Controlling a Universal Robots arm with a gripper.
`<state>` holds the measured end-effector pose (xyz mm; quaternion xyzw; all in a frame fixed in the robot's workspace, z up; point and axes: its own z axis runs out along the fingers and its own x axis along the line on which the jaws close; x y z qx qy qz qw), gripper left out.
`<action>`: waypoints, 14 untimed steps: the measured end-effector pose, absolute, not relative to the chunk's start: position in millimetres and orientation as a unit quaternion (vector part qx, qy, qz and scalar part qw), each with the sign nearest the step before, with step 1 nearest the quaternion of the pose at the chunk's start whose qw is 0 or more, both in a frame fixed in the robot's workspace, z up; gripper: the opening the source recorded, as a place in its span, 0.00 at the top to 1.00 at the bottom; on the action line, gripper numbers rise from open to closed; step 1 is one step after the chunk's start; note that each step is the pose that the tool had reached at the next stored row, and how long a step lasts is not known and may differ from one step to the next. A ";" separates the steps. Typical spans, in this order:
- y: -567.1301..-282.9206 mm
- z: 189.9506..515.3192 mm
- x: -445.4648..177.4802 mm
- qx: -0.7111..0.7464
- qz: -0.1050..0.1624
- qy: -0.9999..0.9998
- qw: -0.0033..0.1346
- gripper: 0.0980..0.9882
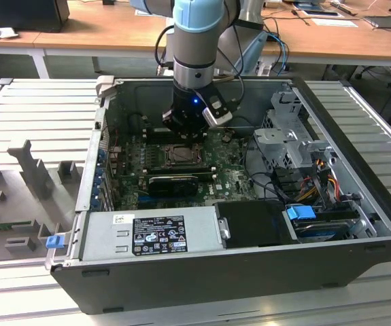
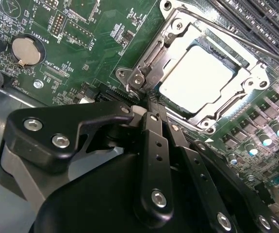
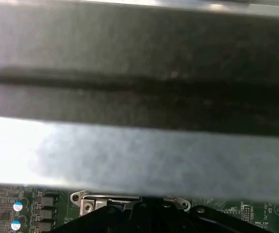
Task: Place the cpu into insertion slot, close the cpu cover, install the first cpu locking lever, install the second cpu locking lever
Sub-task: 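Install the first cpu locking lever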
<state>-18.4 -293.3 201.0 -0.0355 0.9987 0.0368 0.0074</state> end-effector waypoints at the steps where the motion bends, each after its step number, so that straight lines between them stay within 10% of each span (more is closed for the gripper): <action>1: -293.4 200.7 -18.5 -0.035 0.038 0.999 0.007 0.99; 14: -293.2 216.4 -18.4 -0.035 0.060 0.998 0.008 0.99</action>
